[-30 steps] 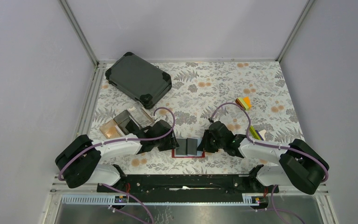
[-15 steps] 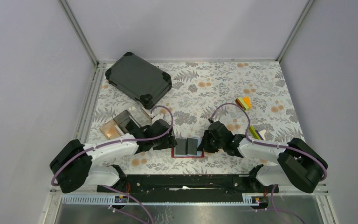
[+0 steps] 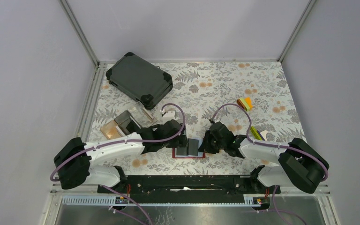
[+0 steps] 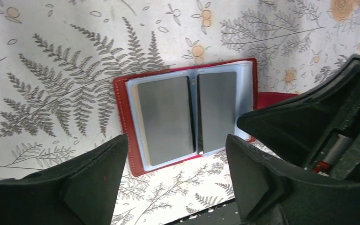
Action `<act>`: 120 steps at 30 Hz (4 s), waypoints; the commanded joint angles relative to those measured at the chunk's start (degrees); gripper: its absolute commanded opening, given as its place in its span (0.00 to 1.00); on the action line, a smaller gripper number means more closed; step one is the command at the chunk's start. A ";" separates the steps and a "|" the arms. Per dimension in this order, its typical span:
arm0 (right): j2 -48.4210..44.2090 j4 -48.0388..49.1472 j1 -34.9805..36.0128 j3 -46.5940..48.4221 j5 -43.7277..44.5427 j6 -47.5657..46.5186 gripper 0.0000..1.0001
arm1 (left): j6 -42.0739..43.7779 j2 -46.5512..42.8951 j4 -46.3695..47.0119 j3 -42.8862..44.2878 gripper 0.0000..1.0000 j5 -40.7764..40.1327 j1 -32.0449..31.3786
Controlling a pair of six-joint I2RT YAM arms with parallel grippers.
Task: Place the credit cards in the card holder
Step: Insert the credit card into the card holder.
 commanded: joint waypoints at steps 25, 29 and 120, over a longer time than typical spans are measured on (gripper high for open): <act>-0.07 -0.81 0.62 -1.50 2.04 0.03 0.18 | -5.15 12.37 13.67 2.52 0.55 9.71 -2.76; 0.07 -0.81 0.60 -1.50 2.13 0.16 0.18 | -4.76 11.89 11.61 2.53 0.54 7.66 -2.76; -5.09 14.49 0.85 -1.30 -5.11 5.36 0.20 | -6.33 7.65 27.06 -9.12 0.24 15.05 1.13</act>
